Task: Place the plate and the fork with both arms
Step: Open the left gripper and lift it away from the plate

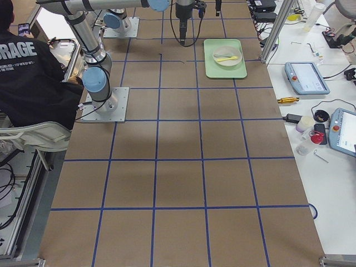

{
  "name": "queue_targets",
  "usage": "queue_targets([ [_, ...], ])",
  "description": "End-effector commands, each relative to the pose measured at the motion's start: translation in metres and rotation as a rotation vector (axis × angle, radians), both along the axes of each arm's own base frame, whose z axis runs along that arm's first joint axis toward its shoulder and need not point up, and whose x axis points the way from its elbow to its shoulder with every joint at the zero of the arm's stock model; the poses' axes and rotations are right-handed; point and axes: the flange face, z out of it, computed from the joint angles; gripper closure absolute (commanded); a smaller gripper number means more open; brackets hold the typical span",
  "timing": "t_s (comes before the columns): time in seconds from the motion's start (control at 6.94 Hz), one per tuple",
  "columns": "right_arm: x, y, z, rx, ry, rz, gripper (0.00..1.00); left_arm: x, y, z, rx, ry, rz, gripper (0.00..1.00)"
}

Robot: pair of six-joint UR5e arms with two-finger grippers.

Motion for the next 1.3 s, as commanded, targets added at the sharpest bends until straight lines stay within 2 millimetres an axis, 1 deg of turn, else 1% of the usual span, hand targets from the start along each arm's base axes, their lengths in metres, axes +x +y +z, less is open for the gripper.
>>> queue_targets([
  [0.0, 0.000, 0.000, 0.000, -0.001, 0.000, 0.001, 0.00, -0.001, 0.095, 0.081, 0.079, -0.007, 0.042, 0.00],
  [0.14, 0.000, 0.000, 0.000, -0.001, 0.000, -0.001, 0.00, 0.001, 0.121, 0.087, 0.088, -0.011, 0.073, 0.00],
  [0.29, 0.000, 0.000, 0.002, -0.004, 0.000, 0.001, 0.00, 0.002, 0.156, 0.086, 0.094, -0.018, 0.075, 0.02],
  [0.43, 0.000, -0.001, 0.003, -0.011, -0.001, 0.001, 0.00, 0.003, 0.182, 0.082, 0.098, -0.032, 0.075, 0.03],
  [0.58, 0.002, -0.002, 0.007, -0.029, -0.001, 0.004, 0.00, 0.004, 0.194, 0.078, 0.103, -0.033, 0.082, 0.03],
  [0.72, 0.003, -0.006, 0.007, -0.044, -0.004, 0.005, 0.00, 0.002, 0.198, 0.078, 0.089, -0.030, 0.084, 0.03],
  [0.86, 0.006, -0.028, -0.001, -0.072, -0.010, 0.004, 0.00, -0.003, 0.200, 0.079, 0.065, -0.027, 0.075, 0.07],
  [1.01, 0.010, -0.032, 0.002, -0.076, -0.032, -0.011, 0.00, -0.004, 0.197, 0.082, 0.023, -0.023, 0.079, 0.09],
  [1.15, 0.014, -0.031, -0.003, -0.068, -0.032, -0.005, 0.00, -0.004, 0.187, 0.085, -0.046, -0.016, 0.075, 0.02],
])
